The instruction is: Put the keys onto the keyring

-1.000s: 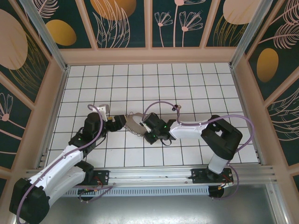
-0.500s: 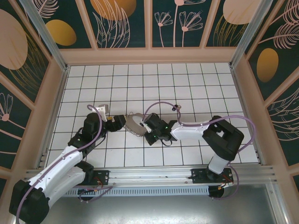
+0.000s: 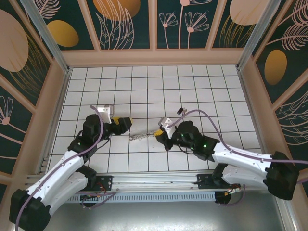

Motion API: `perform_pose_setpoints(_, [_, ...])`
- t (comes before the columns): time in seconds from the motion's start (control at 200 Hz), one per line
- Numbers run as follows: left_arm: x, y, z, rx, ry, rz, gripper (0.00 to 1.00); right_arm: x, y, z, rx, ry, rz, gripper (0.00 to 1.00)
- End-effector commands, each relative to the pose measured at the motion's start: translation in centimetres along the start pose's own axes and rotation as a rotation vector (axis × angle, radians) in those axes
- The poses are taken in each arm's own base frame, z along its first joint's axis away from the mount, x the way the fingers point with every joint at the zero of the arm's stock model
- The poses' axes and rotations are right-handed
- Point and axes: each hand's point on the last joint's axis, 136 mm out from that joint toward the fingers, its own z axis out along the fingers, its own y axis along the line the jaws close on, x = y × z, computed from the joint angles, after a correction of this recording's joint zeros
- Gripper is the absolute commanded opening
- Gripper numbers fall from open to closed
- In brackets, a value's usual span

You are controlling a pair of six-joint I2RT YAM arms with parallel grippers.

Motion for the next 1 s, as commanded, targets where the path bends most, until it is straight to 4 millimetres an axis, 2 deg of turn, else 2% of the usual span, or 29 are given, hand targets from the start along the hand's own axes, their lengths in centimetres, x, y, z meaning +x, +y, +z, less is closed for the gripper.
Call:
perform_pose_setpoints(0.0, [-2.3,-5.6,-1.4,0.222,-0.049,0.092,0.73,-4.5,1.7,-1.6,-0.078,-0.195,-0.105,0.00])
perform_pose_setpoints(0.18, [-2.5,-9.0,-2.2,0.353,-0.043,0.137,0.66,-7.6,3.4,-3.5,-0.149,-0.336,-0.161,0.00])
perform_pose_setpoints(0.34, [-2.2,-11.4,-2.8,0.458,-0.025,0.171,0.56,-9.6,3.1,-4.4,-0.114,-0.400,-0.177,0.00])
perform_pose_setpoints(0.5, [-1.2,-12.7,-2.7,0.498,0.009,0.194,0.48,-10.4,1.5,-4.7,-0.019,-0.413,-0.165,0.00])
perform_pose_setpoints(0.626, [0.1,-13.0,-2.0,0.488,0.055,0.215,0.42,-11.0,0.9,-5.3,0.016,-0.440,-0.159,0.00])
perform_pose_setpoints(0.866, [2.8,-14.5,-0.7,0.472,0.144,0.285,0.36,-11.8,-0.4,-5.7,0.089,-0.460,-0.127,0.00])
perform_pose_setpoints(0.996, [3.4,-15.0,-0.5,0.478,0.156,0.295,0.35,-11.9,-1.0,-5.8,0.116,-0.461,-0.113,0.00])
